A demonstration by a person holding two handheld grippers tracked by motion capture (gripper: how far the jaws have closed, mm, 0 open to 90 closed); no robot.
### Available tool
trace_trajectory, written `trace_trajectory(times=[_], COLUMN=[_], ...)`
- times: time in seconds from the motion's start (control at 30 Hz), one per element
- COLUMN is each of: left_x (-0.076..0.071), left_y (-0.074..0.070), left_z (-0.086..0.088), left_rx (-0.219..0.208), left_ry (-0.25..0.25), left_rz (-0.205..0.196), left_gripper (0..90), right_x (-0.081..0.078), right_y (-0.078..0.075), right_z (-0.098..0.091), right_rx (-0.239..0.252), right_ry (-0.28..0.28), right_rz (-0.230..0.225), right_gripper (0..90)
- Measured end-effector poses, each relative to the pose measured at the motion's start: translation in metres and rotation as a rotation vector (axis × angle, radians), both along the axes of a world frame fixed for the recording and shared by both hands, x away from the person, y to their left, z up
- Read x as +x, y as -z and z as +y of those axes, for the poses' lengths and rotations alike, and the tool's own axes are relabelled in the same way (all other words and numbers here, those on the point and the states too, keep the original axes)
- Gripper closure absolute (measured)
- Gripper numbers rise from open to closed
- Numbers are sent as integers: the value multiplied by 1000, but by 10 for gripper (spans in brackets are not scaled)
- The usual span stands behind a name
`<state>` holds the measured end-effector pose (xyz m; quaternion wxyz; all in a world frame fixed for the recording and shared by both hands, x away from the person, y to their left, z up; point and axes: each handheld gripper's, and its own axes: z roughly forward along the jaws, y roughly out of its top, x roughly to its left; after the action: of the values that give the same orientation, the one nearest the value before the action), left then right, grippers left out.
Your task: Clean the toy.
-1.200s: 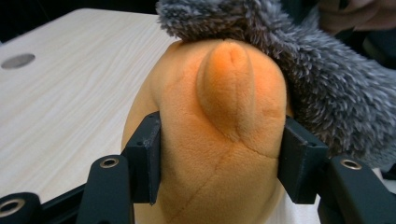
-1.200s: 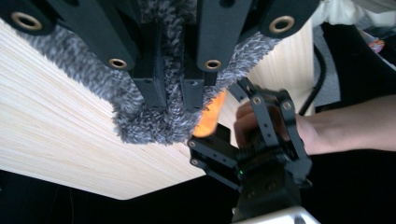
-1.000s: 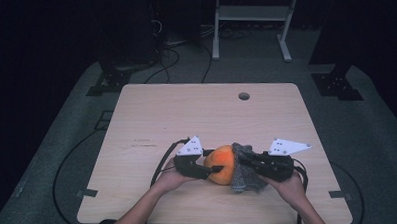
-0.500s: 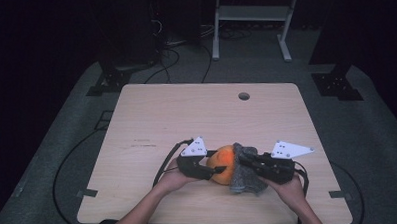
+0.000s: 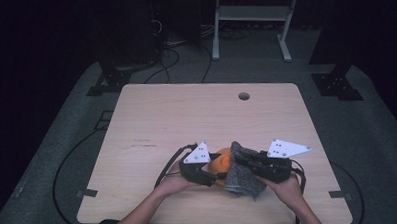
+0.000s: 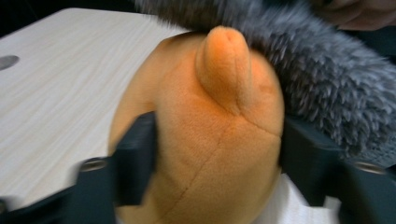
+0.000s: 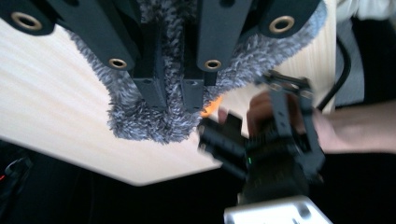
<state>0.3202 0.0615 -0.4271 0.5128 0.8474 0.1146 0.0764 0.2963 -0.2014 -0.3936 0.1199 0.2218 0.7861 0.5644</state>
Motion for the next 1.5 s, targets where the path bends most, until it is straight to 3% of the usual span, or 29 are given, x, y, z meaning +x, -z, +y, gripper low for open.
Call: trace_trajectory(times=[0.03,0.1,0.2,0.27,0.33,0.43,0.5,0.67,0.77,0.87,1.0,1.13,1.37,1.5], left_x=[1,2,1,0,-4,-8,-8,-6,-8,-10,-10,-12,-12,-11], left_y=[0,1,2,3,3,2,3,5,5,5,5,5,6,5], left_z=[1,2,-1,-4,-8,-10,-7,-6,-8,-6,-7,-10,-7,-6], left_rx=[1,-9,-11,-16,5,33,30,13,18,42,39,48,35,36], left_ry=[-1,-12,-13,-1,14,18,15,36,47,54,57,75,63,64], left_rz=[5,9,-11,-9,-29,-52,-50,-35,-43,-71,-73,-85,-84,-84], left_gripper=[245,251,371,402,412,423,433,426,394,403,415,415,412,412], right_x=[1,2,0,-4,-6,-6,-5,-1,-3,-3,2,6,11,15], right_y=[4,8,3,-3,-8,-9,-6,-6,-9,-6,0,1,3,11], right_z=[0,-3,-9,-7,-1,16,18,1,2,7,-6,-22,-20,-32], right_rx=[-20,-35,-17,-1,10,-72,-99,-80,-59,-80,-70,-84,-74,-86], right_ry=[2,10,17,-10,-53,-76,-76,-28,-54,-75,-54,2,-12,32], right_rz=[15,25,29,7,-5,-25,-20,14,19,19,51,66,81,97], right_gripper=[815,815,815,815,815,816,818,819,817,818,818,818,819,819])
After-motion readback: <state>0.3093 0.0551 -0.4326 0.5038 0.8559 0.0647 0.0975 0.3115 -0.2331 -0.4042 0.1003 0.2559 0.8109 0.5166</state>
